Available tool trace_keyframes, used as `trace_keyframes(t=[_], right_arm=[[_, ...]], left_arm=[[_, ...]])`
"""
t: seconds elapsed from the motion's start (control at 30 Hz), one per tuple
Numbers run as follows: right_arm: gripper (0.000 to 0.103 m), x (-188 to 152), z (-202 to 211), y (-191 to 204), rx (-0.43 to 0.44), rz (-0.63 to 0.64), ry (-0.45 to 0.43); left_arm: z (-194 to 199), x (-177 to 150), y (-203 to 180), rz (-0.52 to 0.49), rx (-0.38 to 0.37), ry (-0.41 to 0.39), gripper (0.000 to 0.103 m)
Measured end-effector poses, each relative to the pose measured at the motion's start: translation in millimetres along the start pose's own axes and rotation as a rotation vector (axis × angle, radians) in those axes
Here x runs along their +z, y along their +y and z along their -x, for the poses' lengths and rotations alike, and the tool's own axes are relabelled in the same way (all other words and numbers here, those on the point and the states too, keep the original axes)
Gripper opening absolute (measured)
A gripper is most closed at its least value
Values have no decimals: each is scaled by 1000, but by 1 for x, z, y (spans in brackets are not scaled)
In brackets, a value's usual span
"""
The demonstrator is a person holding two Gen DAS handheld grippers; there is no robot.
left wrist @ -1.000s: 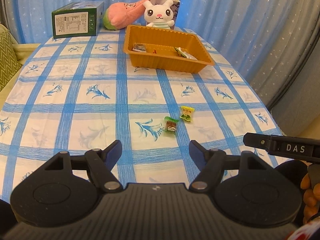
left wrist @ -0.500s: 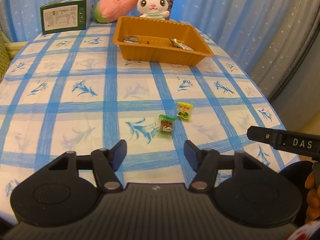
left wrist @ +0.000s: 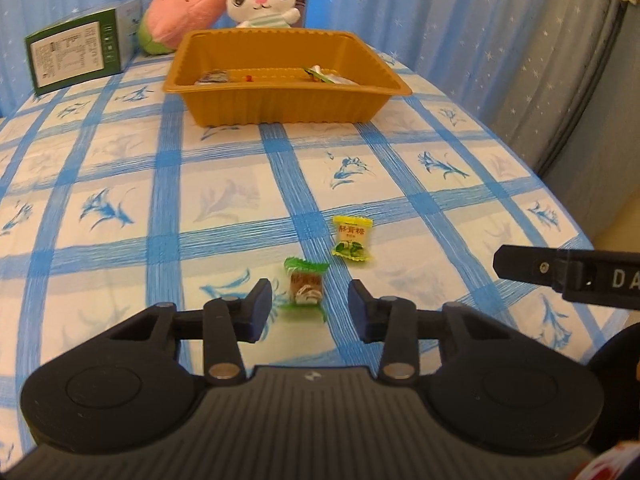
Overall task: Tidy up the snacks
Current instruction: 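Grasp the green-wrapped candy with the left tool while the right tool grasps the yellow candy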
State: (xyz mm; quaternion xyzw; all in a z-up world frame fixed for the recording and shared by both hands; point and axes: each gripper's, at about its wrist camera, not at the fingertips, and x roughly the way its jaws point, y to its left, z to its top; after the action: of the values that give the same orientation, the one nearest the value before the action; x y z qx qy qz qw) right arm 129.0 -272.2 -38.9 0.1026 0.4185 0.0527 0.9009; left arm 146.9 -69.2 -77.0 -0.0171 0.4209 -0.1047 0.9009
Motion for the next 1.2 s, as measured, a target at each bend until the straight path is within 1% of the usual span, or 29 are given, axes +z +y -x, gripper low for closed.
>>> trace_keyframes(t=[0.07,0.2,0.33,0.43,0.6,0.77,0.93,1.0,1.07,1.13,1.2], right_arm=[[76,1,-4,0,0,-1,-2],[76,3,-11,-2,-4,-10,3],[76,4,-17,1,-2,-4,11],[76,4,-22,3,4,4,17],[76,3,-33,14,49,38,31],[76,2,-50,35,105,76,35],[75,5,-68,55,138,98,26],[59,6,-76,62,146,111,26],[55,8,-85,69,135,121,29],[49,8,-92,73,112,133,23],[41,8,-99,78,80,154,22]], left_arm=[[-7,2,-2,-13,1,5,32],[-18,2,-4,-36,15,18,27],[-24,0,-2,-46,29,24,19],[-20,-1,1,-48,36,18,18],[-6,1,19,3,58,5,18],[9,6,45,64,90,-12,18],[18,11,65,103,113,-31,18],[20,12,69,111,116,-36,18],[20,13,72,117,115,-37,18],[21,13,73,121,113,-39,18],[20,13,74,124,109,-38,18]])
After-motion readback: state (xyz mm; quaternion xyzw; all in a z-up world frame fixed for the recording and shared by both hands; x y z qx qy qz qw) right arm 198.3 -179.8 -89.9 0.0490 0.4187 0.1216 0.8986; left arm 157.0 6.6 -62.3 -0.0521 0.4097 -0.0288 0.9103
